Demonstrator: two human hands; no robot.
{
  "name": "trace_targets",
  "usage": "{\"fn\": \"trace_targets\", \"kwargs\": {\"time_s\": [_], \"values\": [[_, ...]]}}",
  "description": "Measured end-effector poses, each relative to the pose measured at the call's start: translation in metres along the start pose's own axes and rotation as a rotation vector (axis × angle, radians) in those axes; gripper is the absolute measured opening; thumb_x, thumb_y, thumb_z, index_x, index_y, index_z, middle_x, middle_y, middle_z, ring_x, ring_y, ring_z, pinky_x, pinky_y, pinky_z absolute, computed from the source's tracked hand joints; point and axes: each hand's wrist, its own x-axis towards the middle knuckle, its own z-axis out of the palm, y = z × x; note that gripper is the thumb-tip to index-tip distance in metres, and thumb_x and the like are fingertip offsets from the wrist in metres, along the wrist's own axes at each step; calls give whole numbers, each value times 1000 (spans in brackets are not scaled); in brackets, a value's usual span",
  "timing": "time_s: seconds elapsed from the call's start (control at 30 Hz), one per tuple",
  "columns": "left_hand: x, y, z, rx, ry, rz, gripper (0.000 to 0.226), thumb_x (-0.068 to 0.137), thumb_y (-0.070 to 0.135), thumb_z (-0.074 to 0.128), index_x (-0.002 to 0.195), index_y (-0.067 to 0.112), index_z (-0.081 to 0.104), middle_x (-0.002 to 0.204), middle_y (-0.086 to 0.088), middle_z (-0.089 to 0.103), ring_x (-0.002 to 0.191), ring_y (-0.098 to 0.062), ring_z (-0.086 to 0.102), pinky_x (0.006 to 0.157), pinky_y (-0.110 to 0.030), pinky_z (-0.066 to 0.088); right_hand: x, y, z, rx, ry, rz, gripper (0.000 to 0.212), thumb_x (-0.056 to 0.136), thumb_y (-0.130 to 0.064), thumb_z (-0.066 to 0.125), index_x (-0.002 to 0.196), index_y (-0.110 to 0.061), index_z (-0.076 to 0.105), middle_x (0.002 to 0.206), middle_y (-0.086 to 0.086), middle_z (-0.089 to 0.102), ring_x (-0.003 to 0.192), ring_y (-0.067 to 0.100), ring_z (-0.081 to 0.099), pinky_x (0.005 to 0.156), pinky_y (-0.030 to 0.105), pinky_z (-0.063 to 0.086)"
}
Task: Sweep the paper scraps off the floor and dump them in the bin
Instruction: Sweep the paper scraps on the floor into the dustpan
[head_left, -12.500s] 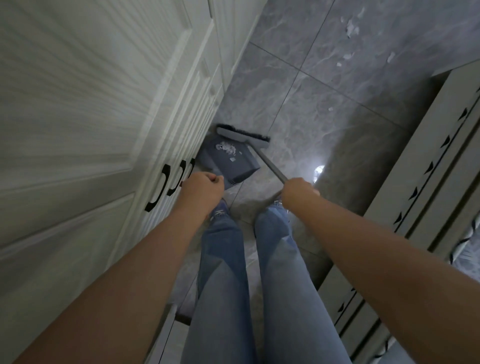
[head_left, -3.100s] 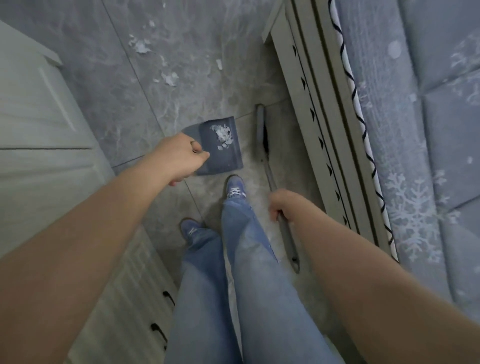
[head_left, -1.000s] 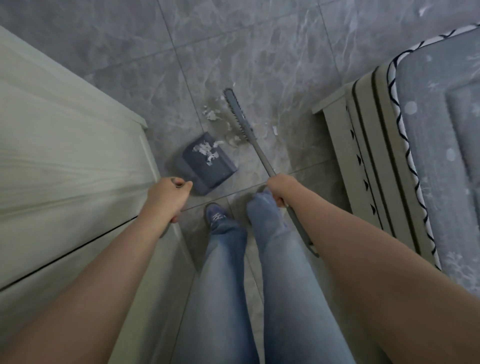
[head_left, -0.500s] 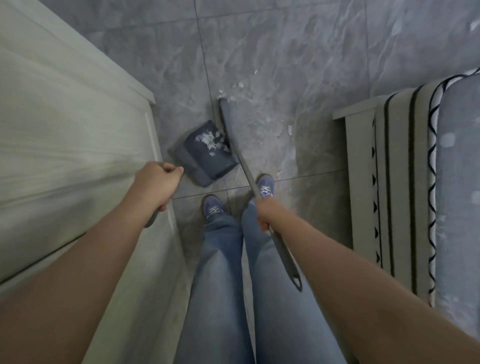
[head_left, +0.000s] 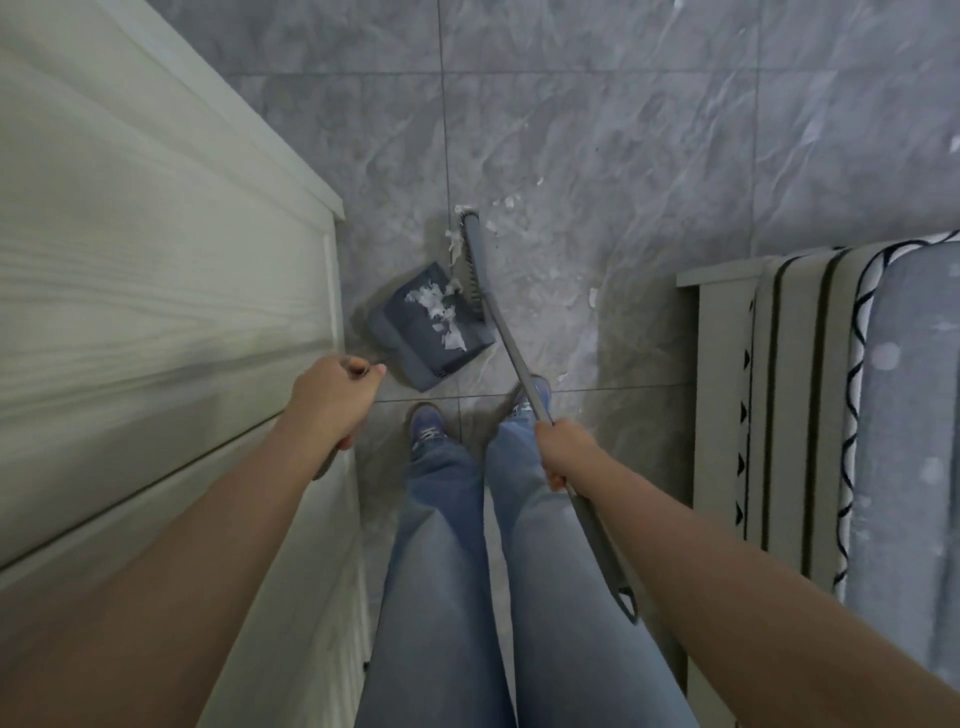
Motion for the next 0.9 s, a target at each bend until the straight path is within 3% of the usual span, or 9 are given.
{"fn": "trace_targets", "kwargs": {"time_s": [0.1, 0.2, 0.27, 0.37, 0.47, 0.53, 0.67, 0.8, 0.9], "values": [[-6, 1, -2, -84, 15, -20, 27, 93, 36, 58, 75, 17, 61, 51, -18, 50, 46, -32, 52, 51, -42, 51, -11, -29, -26, -138, 64, -59, 34, 99, -17, 40, 119, 5, 57, 116, 24, 63, 107, 33, 63, 74, 34, 50], [1, -2, -1, -145, 41, -40, 36, 90, 35, 59, 64, 11, 55, 40, -7, 44, 43, -31, 46, 55, -35, 45, -5, -74, -57, -368, 183, -153, 36, 93, -7, 53, 128, 1, 53, 129, 18, 56, 119, 31, 55, 93, 35, 47], [13, -5, 3, -166, 65, -42, 38, 87, 37, 60, 60, 12, 54, 46, -19, 46, 60, -49, 55, 59, -44, 48, 19, -104, -71, -532, 239, -208, 38, 94, -5, 48, 132, 3, 50, 133, 18, 53, 121, 31, 54, 94, 34, 46], [25, 0, 6, -176, 103, -43, 39, 85, 40, 59, 54, 17, 52, 68, -29, 53, 73, -53, 58, 59, -49, 50, 44, -147, -87, -667, 272, -268, 37, 98, -6, 41, 132, 7, 47, 126, 17, 59, 110, 28, 60, 77, 31, 49], [44, 3, 4, -199, 100, -81, 35, 86, 36, 57, 58, 16, 53, 42, -9, 44, 40, -30, 45, 45, -29, 42, 69, -175, -93, -748, 225, -286, 38, 98, -8, 37, 132, 6, 46, 126, 19, 58, 100, 30, 59, 77, 35, 50], [49, 4, 2, -231, 80, -103, 35, 86, 34, 59, 57, 16, 51, 36, 1, 39, 36, -24, 38, 44, -23, 37, 72, -174, -88, -715, 150, -279, 39, 95, -9, 39, 131, 2, 49, 129, 21, 55, 106, 34, 59, 62, 32, 49], [40, 13, -2, -212, 73, -76, 33, 88, 34, 57, 60, 16, 52, 49, -11, 50, 43, -31, 48, 48, -29, 42, 46, -141, -70, -760, 0, -228, 39, 95, -9, 43, 132, 4, 48, 111, 20, 62, 65, 24, 54, 33, 18, 42], [35, 20, -6, -158, 96, -53, 31, 90, 36, 56, 66, 15, 57, 73, -23, 64, 63, -40, 64, 58, -34, 51, 24, -119, -64, -778, 97, -223, 64, 85, -9, 66, 141, -2, 36, 128, 19, 54, 114, 30, 56, 86, 30, 48], [37, 22, -6, -138, 96, -50, 31, 91, 34, 55, 64, 18, 57, 62, -11, 58, 50, -30, 56, 51, -29, 49, 35, -122, -61, -835, 129, -166, 56, 84, -14, 69, 133, 0, 46, 129, 17, 54, 118, 29, 55, 92, 32, 47]]}}
